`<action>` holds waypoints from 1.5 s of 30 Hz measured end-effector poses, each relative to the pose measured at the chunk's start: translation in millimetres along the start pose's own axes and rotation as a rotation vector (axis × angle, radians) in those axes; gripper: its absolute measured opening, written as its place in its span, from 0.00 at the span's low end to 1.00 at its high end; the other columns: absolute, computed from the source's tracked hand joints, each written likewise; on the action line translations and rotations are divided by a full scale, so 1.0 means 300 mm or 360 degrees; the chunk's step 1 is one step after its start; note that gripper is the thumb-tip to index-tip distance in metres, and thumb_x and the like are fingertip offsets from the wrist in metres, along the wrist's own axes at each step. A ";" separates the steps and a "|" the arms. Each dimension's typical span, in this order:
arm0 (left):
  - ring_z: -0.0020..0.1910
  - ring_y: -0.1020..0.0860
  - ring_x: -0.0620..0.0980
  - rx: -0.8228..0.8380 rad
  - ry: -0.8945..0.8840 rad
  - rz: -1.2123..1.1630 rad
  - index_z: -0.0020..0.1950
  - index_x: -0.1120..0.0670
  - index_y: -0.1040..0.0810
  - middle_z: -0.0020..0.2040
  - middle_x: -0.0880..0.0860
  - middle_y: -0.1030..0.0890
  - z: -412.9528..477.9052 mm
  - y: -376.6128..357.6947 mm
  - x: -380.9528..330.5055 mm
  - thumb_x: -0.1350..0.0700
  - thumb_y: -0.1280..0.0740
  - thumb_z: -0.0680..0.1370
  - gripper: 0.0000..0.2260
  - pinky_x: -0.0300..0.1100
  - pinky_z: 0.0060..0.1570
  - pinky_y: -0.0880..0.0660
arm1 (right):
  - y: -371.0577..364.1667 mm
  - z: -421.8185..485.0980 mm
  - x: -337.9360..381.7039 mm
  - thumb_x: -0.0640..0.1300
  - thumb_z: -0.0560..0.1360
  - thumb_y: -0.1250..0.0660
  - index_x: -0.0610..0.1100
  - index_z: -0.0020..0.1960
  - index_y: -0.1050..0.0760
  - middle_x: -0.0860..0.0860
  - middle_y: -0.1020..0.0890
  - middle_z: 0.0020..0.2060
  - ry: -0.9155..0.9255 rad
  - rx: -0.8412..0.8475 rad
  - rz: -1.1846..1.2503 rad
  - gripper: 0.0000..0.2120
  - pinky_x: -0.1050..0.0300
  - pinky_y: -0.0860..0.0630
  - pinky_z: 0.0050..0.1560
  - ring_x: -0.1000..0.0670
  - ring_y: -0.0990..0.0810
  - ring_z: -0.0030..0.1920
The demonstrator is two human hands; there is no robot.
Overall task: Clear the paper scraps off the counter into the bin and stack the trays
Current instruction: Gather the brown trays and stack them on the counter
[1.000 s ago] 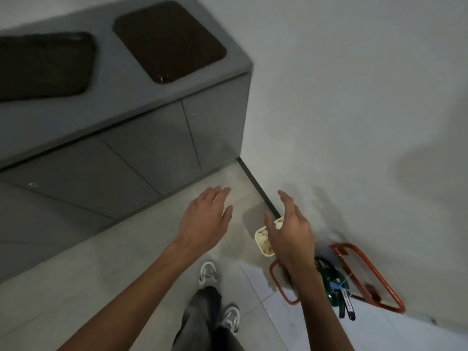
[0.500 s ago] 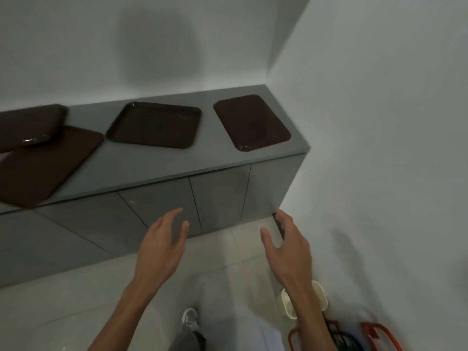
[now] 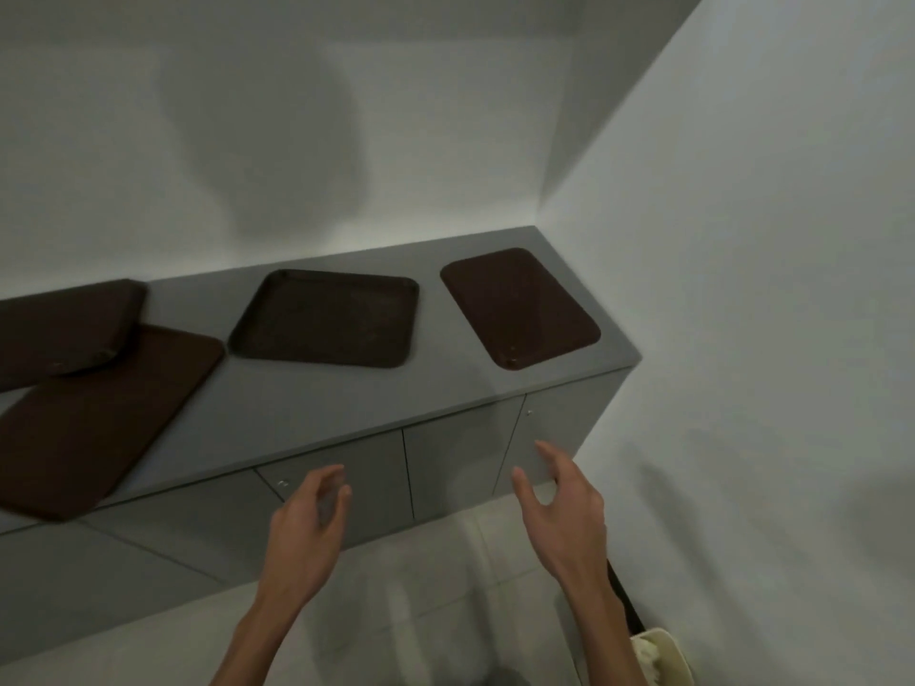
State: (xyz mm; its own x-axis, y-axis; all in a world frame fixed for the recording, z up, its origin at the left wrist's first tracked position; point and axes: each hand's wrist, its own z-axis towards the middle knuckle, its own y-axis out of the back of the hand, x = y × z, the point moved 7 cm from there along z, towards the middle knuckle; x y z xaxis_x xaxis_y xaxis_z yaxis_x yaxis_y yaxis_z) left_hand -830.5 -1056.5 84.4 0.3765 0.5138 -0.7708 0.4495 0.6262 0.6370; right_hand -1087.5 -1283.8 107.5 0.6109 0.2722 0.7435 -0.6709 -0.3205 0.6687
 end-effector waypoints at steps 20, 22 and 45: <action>0.63 0.19 0.55 0.0270 0.0321 -0.0150 0.74 0.56 0.28 0.64 0.54 0.18 0.925 -0.804 -0.327 0.51 0.30 0.81 0.23 0.52 0.65 0.23 | 0.027 1.272 -0.285 0.67 0.80 0.35 0.50 0.78 0.32 0.49 0.23 0.71 -0.0167 0.0241 -0.0207 0.33 0.47 0.25 0.65 0.44 0.23 0.70; 0.66 0.21 0.55 0.0319 0.0412 -0.0146 0.76 0.57 0.31 0.69 0.55 0.21 0.990 -0.885 -0.351 0.51 0.30 0.81 0.25 0.52 0.68 0.26 | 0.008 1.404 -0.311 0.66 0.80 0.34 0.48 0.78 0.33 0.45 0.23 0.71 -0.0210 0.0332 -0.0285 0.34 0.47 0.25 0.65 0.42 0.23 0.69; 0.63 0.22 0.56 0.0544 0.0573 0.0308 0.81 0.61 0.38 0.65 0.59 0.21 1.154 -1.165 -0.429 0.45 0.33 0.82 0.33 0.43 0.62 0.24 | -0.135 1.792 -0.607 0.74 0.56 0.19 0.43 0.71 0.26 0.45 0.17 0.62 -0.0727 0.0615 0.0185 0.54 0.41 0.17 0.61 0.42 0.16 0.59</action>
State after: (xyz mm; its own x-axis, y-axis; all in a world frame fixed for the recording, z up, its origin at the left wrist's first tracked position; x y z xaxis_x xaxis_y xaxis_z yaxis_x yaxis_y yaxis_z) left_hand -755.6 -1544.7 -37.4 0.2035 0.8075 -0.5537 0.6602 0.3044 0.6866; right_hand -945.5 -1808.2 -61.9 0.7189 -0.1738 0.6731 -0.5952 -0.6542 0.4667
